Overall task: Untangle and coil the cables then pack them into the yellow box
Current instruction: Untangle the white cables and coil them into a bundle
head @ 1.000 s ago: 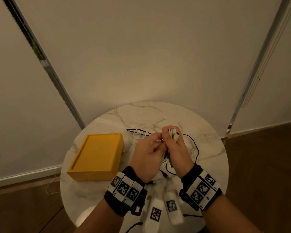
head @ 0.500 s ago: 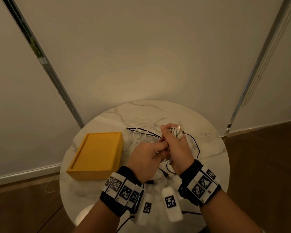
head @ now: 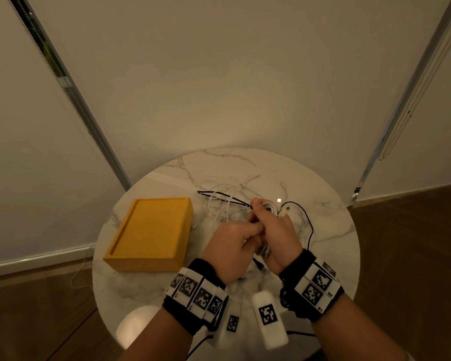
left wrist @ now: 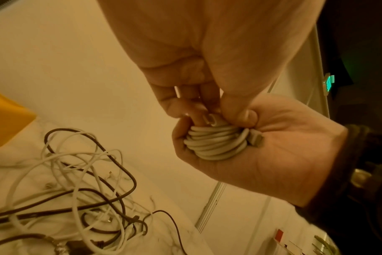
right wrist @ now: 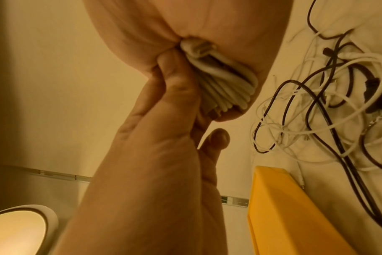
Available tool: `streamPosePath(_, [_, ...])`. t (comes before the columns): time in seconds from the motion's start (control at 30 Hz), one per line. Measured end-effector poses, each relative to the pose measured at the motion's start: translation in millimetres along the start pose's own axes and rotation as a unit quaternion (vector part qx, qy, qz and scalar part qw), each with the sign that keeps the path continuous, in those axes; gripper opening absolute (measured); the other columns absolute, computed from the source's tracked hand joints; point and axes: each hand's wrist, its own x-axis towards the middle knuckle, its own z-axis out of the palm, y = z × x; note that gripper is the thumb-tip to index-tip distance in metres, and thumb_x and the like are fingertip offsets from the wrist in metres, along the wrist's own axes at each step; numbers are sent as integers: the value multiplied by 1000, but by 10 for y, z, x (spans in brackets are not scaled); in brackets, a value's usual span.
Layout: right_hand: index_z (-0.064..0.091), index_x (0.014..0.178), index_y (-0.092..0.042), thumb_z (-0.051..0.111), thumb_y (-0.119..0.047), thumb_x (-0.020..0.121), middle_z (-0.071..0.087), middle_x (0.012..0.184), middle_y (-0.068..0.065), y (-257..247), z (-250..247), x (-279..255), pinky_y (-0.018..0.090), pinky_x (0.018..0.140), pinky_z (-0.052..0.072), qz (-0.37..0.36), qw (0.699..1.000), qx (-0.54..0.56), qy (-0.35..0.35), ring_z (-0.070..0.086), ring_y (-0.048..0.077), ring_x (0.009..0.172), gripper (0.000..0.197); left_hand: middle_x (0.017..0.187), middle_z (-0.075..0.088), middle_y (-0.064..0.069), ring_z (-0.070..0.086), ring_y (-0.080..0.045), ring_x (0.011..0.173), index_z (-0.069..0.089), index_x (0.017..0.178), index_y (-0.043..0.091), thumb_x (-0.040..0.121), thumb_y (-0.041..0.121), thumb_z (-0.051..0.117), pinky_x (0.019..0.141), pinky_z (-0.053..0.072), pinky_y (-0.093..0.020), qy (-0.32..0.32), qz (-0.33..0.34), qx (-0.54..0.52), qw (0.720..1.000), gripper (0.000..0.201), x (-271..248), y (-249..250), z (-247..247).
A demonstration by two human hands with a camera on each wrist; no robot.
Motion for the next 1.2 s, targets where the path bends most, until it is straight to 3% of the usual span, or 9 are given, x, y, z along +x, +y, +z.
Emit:
streamPosePath(0.1, [63, 85, -8, 65, -28, 98, 52, 67, 5, 43, -86, 51, 25, 45, 43, 15, 1000, 4, 20, 49, 13, 53, 23, 95, 76, 10, 68, -1, 85, 76, 108, 21, 95, 13, 62, 76, 55, -22, -19, -13, -48, 999, 21, -38, -33, -1])
streamPosePath(0.23, [59, 76, -13, 63, -27, 99, 48, 61, 3, 64, -289, 135, 28, 47, 39, 35, 998, 21, 44, 44, 17, 52, 27, 110, 73, 16, 67, 3, 101, 73, 116, 25, 95, 21, 66, 89, 56, -25, -32, -45, -105, 993, 23, -159, -141, 15])
streamPosePath(0.37, [58, 83, -14, 57, -20, 101, 46, 64, 2, 77, -511, 274, 31, 49, 39, 68, 996, 45, 42, 42, 16, 50, 19, 106, 74, 15, 66, 4, 92, 75, 111, 30, 95, 35, 63, 86, 57, -24, -19, -173, 20, 984, 20, -225, -430, -33])
streamPosePath(0.5, [60, 93, -9, 56, -16, 101, 49, 66, 5, 137, -585, 396, 31, 49, 41, 84, 995, 36, 43, 44, 18, 50, 11, 106, 74, 10, 63, -1, 86, 73, 110, 25, 96, 34, 61, 74, 49, -15, 16, -258, 91, 962, 21, -161, -711, -81])
streamPosePath(0.6, [62, 96, -6, 57, -14, 100, 51, 67, 8, 181, -551, 449, 31, 48, 43, 98, 995, 11, 29, 46, 21, 53, 11, 113, 70, 7, 63, -7, 97, 70, 115, 24, 96, 34, 60, 81, 49, -21, 25, -270, 125, 954, 24, -30, -799, -80])
streamPosePath(0.7, [62, 93, -8, 59, -17, 100, 53, 66, 9, 232, -502, 545, 29, 45, 44, 120, 992, -22, 14, 48, 22, 52, 12, 129, 60, 5, 54, -13, 117, 64, 125, 26, 95, 36, 58, 96, 47, -28, 34, -225, 164, 960, 32, 166, -851, -77])
streamPosePath(0.87, [60, 91, -7, 58, -18, 101, 58, 66, 11, 179, -380, 1008, 28, 44, 46, 113, 990, -85, 19, 50, 21, 50, 14, 160, 20, 2, 21, -30, 145, 32, 145, 43, 82, 64, 58, 111, 35, -53, -24, -187, 291, 938, 72, 583, -899, -25])
streamPosePath(1.0, [64, 96, 0, 60, -21, 99, 62, 68, 15, 86, -286, 1572, 34, 53, 48, 136, 966, -217, -19, 53, 25, 53, 22, 165, -9, 0, -7, -44, 148, 6, 149, 51, 64, 90, 50, 113, 19, -67, -124, -236, 354, 897, 103, 858, -1119, 70])
streamPosePath(1.2, [64, 86, 3, 59, -21, 99, 63, 64, 12, 93, -248, 2110, 35, 61, 49, 213, 898, -382, -55, 56, 25, 53, 27, 164, -7, -10, -7, -46, 148, 10, 149, 47, 53, 94, 55, 112, 22, -68, -178, -295, 356, 868, 115, 1063, -1467, 263])
